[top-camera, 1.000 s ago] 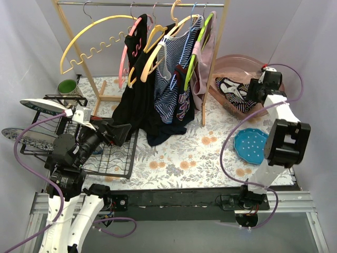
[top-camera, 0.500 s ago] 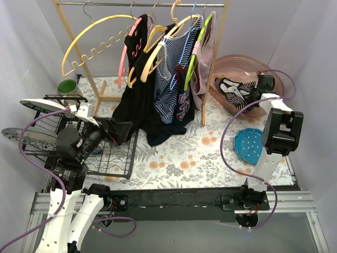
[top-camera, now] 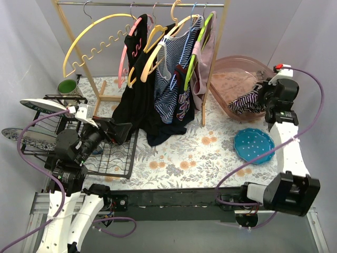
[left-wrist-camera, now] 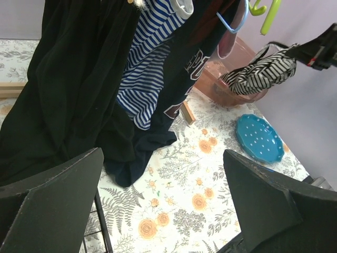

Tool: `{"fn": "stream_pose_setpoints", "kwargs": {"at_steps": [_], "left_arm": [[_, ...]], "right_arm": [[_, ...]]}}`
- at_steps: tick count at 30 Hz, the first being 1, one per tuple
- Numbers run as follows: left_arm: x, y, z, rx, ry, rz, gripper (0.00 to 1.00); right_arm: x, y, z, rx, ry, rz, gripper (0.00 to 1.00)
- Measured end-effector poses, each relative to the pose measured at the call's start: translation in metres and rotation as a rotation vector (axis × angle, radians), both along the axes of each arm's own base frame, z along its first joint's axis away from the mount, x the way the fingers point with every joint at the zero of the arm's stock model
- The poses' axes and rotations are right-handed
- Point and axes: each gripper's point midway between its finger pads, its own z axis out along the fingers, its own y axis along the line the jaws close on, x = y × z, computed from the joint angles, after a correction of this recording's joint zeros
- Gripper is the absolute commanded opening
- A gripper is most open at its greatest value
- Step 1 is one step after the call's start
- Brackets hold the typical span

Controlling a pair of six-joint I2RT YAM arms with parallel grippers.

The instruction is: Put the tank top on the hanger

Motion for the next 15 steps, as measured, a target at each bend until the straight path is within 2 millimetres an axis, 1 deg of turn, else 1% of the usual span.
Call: {"fn": "stream_pose_setpoints", "kwargs": {"at_steps": [2,6,7,9,10,13,14,15], "left_arm": [[-0.002,0.0,0.002,-0.003,-0.007,-0.003,0.98],[-0.008,0.0,0.006,-0.015,-0.021,-0.009,0.98],[-0.009,-0.001,0.007,-0.019,-0.024,-0.011,0.98],[-0.011,-0.001,0.009,-0.027,-0.027,-0.017,0.98],[-0.012,-0.002,0.01,-0.033,-0.028,-0.02,0.98],[-0.016,-0.005,0.014,-0.053,-0.036,-0.04,0.98],[-0.017,-0.006,0.016,-0.058,-0.041,-0.044,0.98],[-0.018,-0.007,0.018,-0.066,-0.046,-0.05,0.98]], "right_arm": [[-0.011,0.005,0.025,-0.021,-0.059,0.031,0.01],[-0.027,0.019,0.064,-0.058,-0.124,0.111,0.01],[-0.029,0.024,0.075,-0.07,-0.137,0.144,0.01],[-0.035,0.037,0.104,-0.096,-0.177,0.232,0.01],[-0.039,0.044,0.116,-0.107,-0.195,0.278,0.01],[-0.06,0.079,0.158,-0.143,-0.268,0.492,0.01],[-0.069,0.093,0.171,-0.151,-0.295,0.569,0.01],[-0.078,0.103,0.178,-0.154,-0.314,0.63,0.01]]}}
